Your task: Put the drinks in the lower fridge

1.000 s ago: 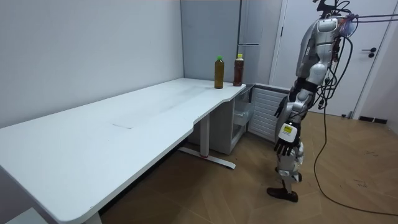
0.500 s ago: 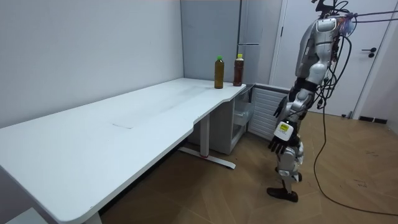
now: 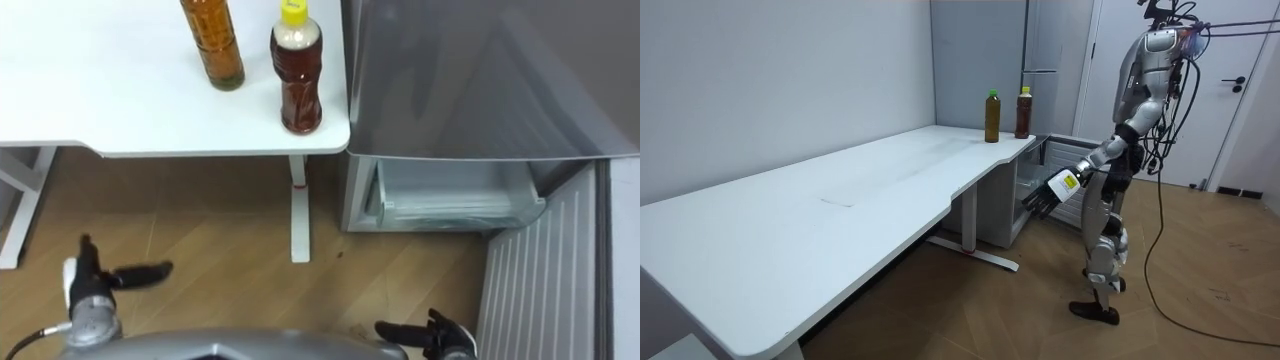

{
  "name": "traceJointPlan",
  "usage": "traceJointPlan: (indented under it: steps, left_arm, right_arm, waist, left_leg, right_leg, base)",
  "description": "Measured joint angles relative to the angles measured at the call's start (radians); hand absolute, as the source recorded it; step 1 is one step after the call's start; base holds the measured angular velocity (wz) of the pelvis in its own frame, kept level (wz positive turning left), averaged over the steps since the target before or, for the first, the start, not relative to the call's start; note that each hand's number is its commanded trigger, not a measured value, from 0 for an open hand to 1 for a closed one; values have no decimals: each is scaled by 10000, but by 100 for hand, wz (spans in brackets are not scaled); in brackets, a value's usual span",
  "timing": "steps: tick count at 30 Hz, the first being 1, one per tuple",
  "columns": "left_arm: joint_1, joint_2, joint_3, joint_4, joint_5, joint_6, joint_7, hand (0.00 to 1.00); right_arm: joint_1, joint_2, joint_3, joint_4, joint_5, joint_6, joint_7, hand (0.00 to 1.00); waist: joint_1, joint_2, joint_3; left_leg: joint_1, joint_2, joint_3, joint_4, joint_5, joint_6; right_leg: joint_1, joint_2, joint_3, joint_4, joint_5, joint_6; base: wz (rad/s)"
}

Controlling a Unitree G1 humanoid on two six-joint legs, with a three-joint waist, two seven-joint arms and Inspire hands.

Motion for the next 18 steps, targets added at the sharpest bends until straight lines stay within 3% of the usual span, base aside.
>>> traceJointPlan:
  steps: [3,8,11,15,18]
  left_arm:
    - [76,-60,24,-735,-629,-317,829,0]
    - [279,-64,67,-2019,-1011,-629,1937,0]
    - [375,-73,472,-3876,-939,-792,2494,0]
    - [490,-37,787,-5996,-719,-931,3078,0]
    - [480,241,807,-7371,-228,-1008,3466,0]
  right_arm:
    - [210,15,-3,-276,-32,0,-181,0]
    - [302,34,-8,-340,-322,15,-300,0]
    - [416,50,-27,-602,-457,15,-314,0]
    - [578,45,-161,-670,-506,2,-271,0]
    - [630,17,-299,-672,-553,7,-253,0]
  waist:
    - [211,-60,-49]
    - [431,-120,-27]
    - [484,-252,-23]
    - [626,-231,-27]
    - [639,-144,-22]
  left_leg:
    - [50,-1,-48,-53,11,-14]
    - [62,-8,-159,-56,11,-14]
    - [-11,-9,-230,-29,3,-21]
    - [-42,-24,-332,23,-6,-24]
    - [-60,-61,-489,24,-3,-21]
  right_leg:
    - [27,1,-28,10,0,-2]
    - [41,-1,-82,35,1,-3]
    - [21,9,-159,30,3,-6]
    - [17,12,-166,34,5,-10]
    - [33,7,-231,29,5,-10]
  base:
    - [0]
    - [2]
    - [5]
    - [1]
    - [7]
